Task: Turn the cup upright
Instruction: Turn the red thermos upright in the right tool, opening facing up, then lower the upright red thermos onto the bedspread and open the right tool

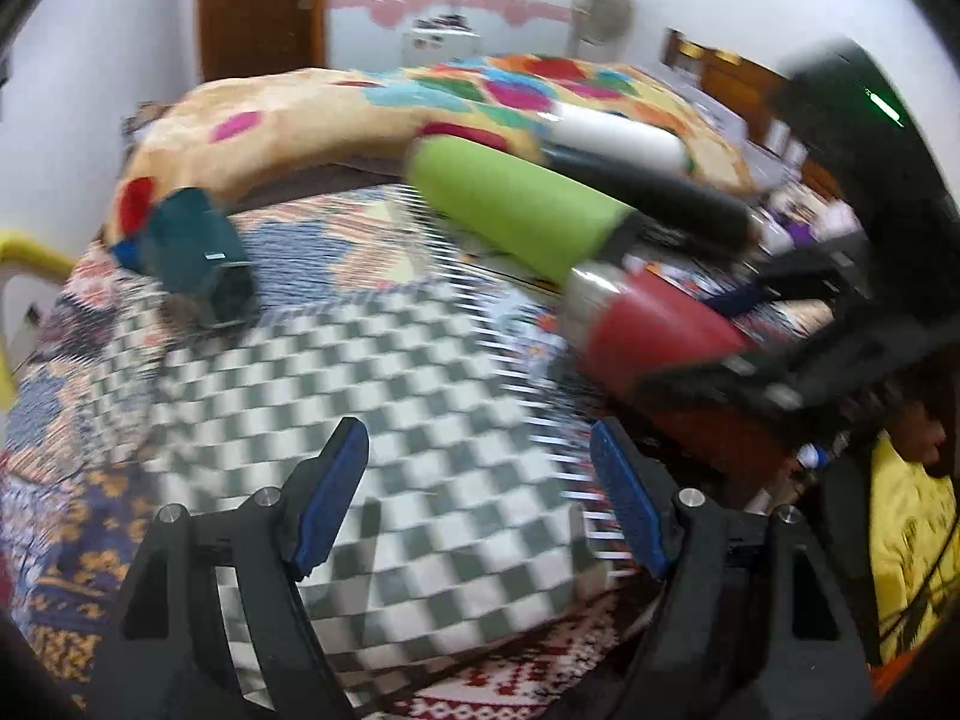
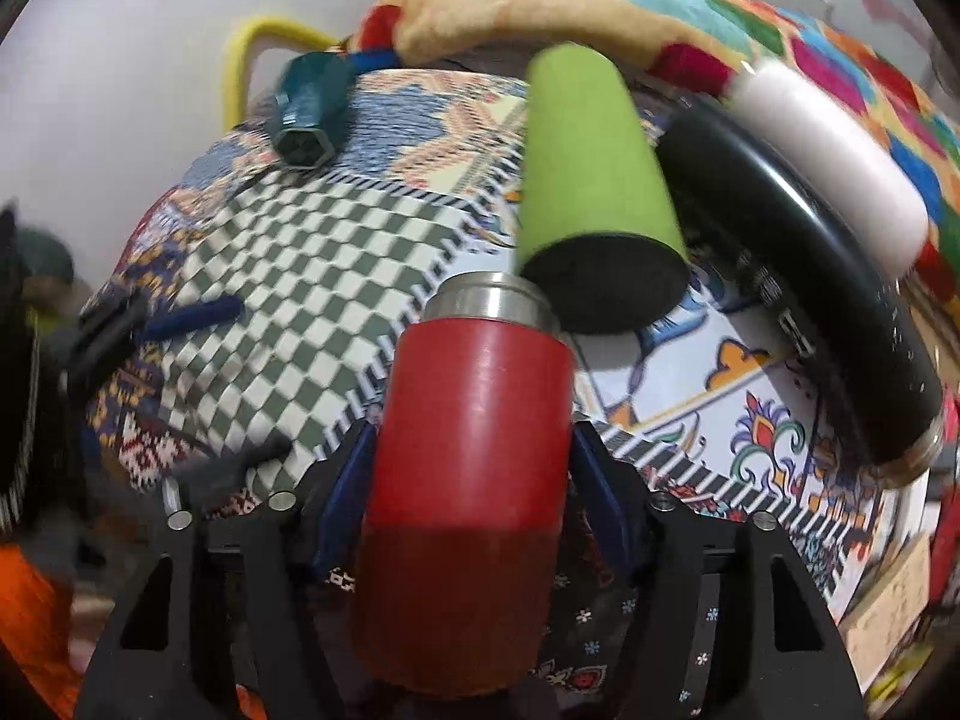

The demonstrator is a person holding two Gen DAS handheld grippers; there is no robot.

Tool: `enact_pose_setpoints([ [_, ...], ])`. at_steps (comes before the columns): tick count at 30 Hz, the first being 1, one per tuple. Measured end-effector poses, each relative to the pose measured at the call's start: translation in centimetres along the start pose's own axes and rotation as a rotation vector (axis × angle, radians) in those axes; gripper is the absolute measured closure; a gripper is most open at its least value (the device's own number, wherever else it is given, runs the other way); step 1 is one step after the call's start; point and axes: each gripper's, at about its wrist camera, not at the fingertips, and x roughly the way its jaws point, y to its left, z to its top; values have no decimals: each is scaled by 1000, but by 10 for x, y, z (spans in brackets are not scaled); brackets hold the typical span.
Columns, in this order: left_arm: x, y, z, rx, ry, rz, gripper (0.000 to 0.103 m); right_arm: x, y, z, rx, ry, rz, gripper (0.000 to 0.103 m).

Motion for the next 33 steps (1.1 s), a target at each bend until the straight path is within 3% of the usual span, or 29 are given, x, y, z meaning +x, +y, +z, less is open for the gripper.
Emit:
enact_pose_setpoints([
  [4, -12, 15, 4, -51, -44, 39, 26, -5, 7, -5, -15, -47, 24, 43],
  [15, -37, 19, 17, -79, -157, 71, 24, -48, 22, -19, -64, -358, -61, 44],
  [23, -39, 22, 22, -104, -183, 72, 24, -54, 36, -8, -124, -423, -71, 44],
  [33, -36, 26, 18, -115, -172, 69, 24, -32, 38, -14, -165, -361, -67, 44],
])
